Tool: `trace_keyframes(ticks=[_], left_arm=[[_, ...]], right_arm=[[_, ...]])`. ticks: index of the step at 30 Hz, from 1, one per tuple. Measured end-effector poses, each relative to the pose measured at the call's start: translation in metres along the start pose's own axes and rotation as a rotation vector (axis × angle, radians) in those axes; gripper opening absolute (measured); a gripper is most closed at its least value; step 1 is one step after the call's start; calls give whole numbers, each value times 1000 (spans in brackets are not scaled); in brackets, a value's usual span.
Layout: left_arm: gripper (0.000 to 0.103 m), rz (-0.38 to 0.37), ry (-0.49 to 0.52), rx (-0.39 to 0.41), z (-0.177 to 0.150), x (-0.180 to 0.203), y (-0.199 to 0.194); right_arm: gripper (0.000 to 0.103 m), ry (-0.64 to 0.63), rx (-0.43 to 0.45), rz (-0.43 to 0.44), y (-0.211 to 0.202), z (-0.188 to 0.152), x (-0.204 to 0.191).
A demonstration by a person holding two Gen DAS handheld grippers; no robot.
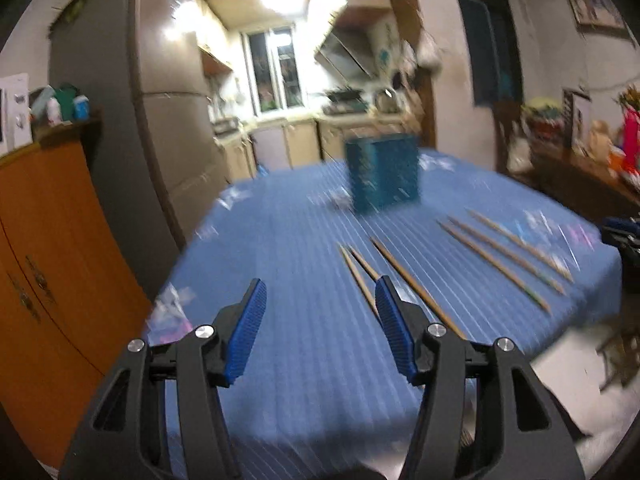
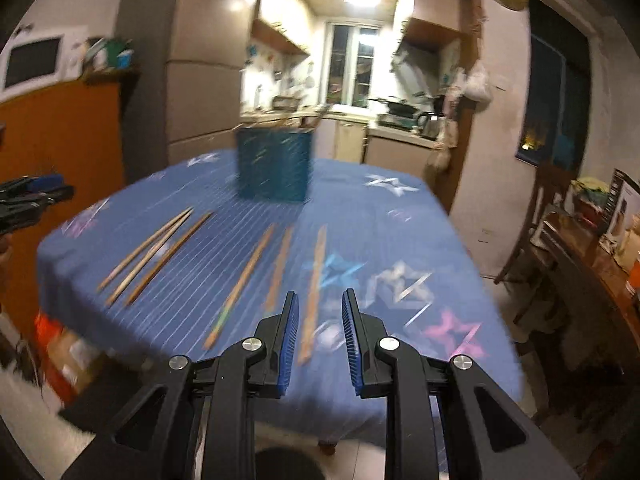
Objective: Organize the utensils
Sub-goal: 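Move both open tools back from the holder toward the remaining chopsticks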
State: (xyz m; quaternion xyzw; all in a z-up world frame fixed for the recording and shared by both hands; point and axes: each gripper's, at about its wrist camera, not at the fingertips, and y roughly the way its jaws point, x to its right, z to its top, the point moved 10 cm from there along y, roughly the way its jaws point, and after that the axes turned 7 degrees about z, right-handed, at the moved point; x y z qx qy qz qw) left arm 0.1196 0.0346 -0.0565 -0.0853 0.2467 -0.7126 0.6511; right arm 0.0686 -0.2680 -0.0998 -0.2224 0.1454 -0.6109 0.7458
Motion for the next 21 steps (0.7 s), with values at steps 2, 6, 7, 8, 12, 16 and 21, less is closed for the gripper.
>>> trace_keyframes(ticks=[2,6,7,8,12,16,21], left_arm=[[54,-29,4,-13,-20,17,-7],[53,4,5,-6,-42,28,-5],[52,12,8,-6,-45,31,-3],[52,15,10,-3,-46,34,-1],[51,33,-2,-5,-54,37,5],[51,32,-12,4,-61,40,6],[46,26,24,-2,-71,53,11]], right_arm=[[24,-31,-5,20,-1,-14,-23],[24,-77,-29,49,8,-39,-57],[24,-80,-32,55,11,-43,-63],[24,-82,-31,63,13,-44,-69],[24,-92,-17,58,21,-41,-78],[24,-70,-7,43,31,-37,-78],[24,-50,-14,37,43,-41,-77]])
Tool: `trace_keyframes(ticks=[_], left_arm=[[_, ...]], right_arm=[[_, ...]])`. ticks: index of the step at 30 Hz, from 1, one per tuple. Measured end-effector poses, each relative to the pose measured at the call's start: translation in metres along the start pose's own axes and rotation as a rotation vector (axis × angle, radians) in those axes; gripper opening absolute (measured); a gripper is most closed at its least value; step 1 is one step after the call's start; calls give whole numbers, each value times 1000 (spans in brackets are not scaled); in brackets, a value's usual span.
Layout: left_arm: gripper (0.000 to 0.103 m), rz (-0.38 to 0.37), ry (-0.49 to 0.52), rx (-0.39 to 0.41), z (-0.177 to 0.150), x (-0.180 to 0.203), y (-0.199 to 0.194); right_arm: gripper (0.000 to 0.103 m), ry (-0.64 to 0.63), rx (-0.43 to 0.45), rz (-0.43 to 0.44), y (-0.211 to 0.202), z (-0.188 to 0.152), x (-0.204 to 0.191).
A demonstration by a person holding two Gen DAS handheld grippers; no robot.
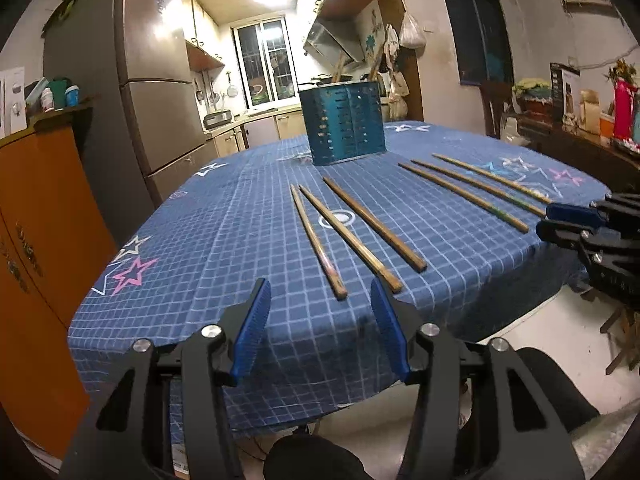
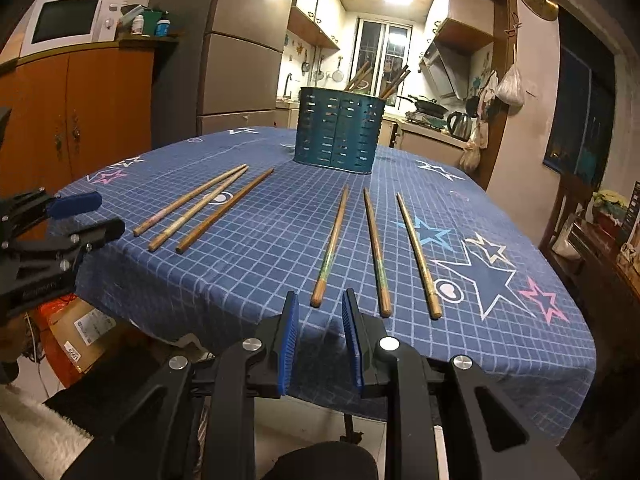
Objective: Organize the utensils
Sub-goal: 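Move both open tools back from the holder toward the remaining chopsticks, then lower the left tool onto a wooden chopstick and close it while the right tool grasps another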
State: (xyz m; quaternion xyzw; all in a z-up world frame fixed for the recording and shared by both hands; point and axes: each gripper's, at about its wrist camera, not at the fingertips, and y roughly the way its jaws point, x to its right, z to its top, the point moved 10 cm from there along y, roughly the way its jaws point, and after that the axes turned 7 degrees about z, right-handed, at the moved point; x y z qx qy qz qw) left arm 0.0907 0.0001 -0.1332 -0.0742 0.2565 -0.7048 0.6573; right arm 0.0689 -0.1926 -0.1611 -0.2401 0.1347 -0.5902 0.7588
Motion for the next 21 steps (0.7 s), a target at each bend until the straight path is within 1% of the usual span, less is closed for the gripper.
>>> trace_keyframes(ticks=[2,4,10,17,21], left_arm=[[45,8,7,-4,-2,4,5],[42,24,12,-5,-4,6,10],[40,51,6,14,-5,8,14],[40,61,-15,32,-3,10,17],[37,62,-25,42,-3,9,19]], right_arm=[[24,11,6,-2,2,0,2],[24,12,14,-1,4,0,1],[24,20,17,-2,11,-4,0],[23,48,29,-6,18,-1,4],[21,55,30,-6,22,1,5]])
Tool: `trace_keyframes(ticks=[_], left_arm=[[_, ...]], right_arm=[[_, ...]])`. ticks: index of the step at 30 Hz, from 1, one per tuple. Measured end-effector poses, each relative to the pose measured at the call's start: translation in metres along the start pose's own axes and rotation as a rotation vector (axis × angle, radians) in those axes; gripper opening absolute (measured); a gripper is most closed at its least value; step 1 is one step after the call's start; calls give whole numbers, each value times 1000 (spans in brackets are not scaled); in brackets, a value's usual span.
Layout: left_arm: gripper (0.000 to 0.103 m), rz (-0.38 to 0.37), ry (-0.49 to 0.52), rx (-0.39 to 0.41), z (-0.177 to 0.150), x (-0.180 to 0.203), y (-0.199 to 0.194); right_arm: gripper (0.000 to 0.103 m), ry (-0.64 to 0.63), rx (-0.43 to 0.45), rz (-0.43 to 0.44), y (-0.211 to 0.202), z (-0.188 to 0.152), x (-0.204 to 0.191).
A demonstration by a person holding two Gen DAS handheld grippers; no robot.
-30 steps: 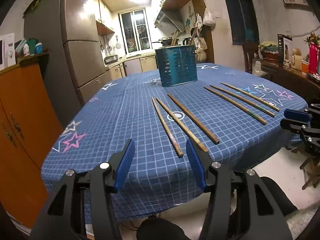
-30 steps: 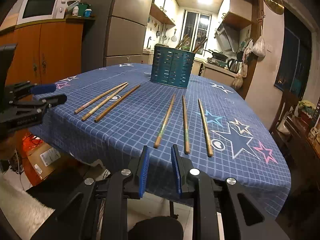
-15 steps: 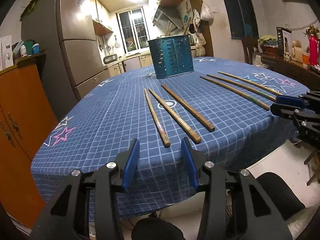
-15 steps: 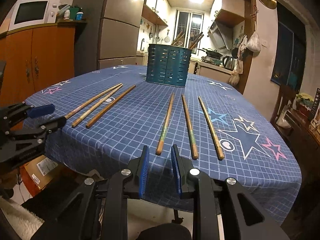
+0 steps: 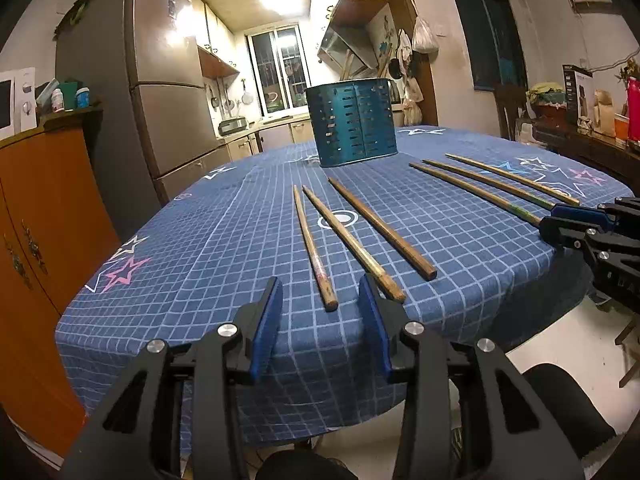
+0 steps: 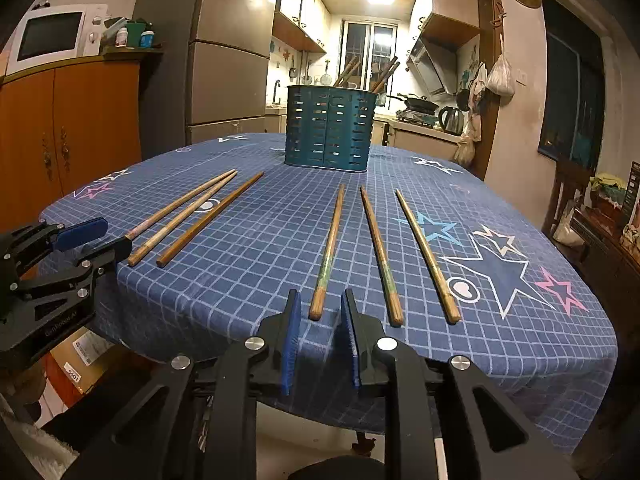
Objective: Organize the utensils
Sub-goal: 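Lower the left tool onto a wooden chopstick and close it while the right tool grasps another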
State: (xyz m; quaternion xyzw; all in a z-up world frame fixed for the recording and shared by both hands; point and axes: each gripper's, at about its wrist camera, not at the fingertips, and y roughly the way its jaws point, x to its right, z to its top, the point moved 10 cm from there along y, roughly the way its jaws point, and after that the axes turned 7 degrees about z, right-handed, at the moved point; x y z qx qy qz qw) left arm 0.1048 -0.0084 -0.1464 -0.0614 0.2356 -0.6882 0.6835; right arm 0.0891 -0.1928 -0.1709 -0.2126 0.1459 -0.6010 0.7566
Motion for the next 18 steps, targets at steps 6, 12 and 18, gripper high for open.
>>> trace_keyframes(ticks=[6,12,18], left_arm=[[36,1,-5,12,0,0,-1],[36,0,-14,19,-1,0,0],[28,-10,-14,30,-1,2,-1]], right_arm=[[20,4,1,-8,3,1,0],[20,4,6,-19,4,1,1],[20,9,9,-24,4,0,0]])
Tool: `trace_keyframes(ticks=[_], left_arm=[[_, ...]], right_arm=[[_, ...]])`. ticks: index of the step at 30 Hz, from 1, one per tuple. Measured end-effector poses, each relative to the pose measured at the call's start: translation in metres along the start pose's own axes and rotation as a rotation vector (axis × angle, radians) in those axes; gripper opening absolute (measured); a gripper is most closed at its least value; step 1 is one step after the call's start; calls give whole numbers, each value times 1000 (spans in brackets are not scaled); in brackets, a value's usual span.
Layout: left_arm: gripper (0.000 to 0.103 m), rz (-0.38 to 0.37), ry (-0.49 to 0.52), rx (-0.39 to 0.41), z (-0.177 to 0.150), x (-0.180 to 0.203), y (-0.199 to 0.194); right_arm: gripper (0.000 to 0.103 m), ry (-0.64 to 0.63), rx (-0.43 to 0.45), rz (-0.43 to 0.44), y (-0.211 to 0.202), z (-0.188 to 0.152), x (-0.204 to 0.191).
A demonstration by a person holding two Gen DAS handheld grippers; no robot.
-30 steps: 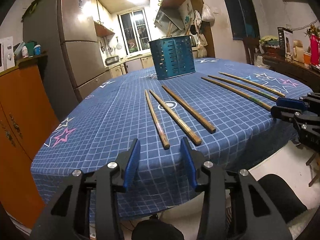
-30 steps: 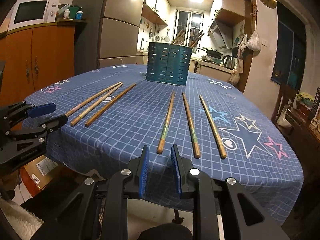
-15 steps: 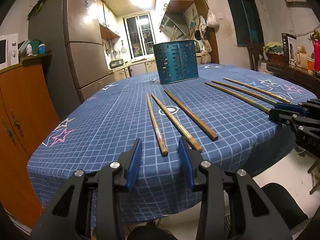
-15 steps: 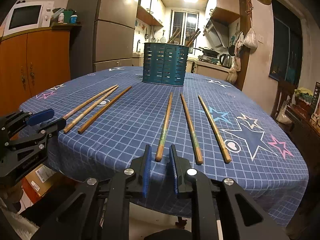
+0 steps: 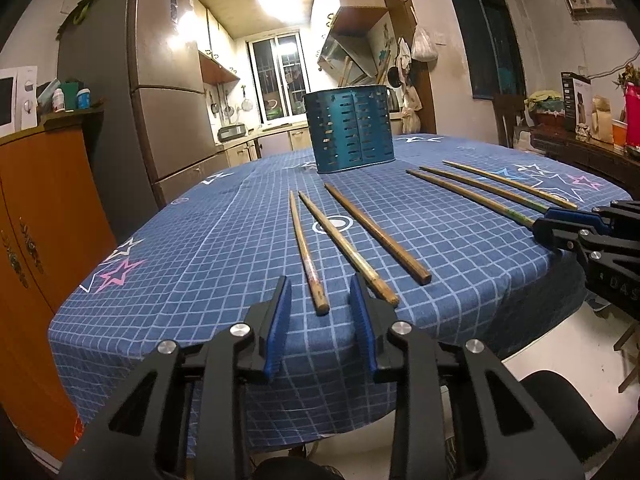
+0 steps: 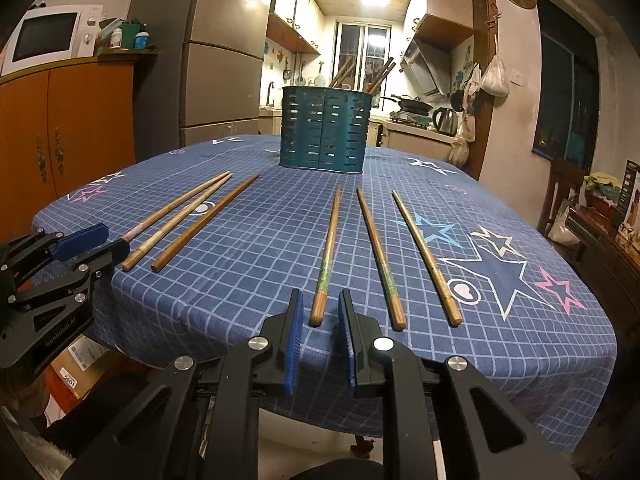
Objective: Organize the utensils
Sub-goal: 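Lower the left tool onto a wooden chopstick and close it while the right tool grasps another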
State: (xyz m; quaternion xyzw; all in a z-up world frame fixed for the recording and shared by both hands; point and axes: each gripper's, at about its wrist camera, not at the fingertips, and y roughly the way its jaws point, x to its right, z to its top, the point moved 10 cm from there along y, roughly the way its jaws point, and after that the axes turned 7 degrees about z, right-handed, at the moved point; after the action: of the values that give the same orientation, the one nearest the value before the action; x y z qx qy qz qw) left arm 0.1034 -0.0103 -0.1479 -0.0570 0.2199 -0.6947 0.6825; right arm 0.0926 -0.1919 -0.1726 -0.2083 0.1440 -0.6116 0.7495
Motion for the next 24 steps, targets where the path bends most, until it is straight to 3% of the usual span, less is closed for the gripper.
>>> trace_keyframes(ticks=[12,24], left_arm=[[28,-2,-28,25,-2,0,0],[20,-25,-31,13,-2,2,-1]], right_arm=[[20,-21,39,-20,-2,-1,-1],[19,4,28,-10,-1,-2,-1]])
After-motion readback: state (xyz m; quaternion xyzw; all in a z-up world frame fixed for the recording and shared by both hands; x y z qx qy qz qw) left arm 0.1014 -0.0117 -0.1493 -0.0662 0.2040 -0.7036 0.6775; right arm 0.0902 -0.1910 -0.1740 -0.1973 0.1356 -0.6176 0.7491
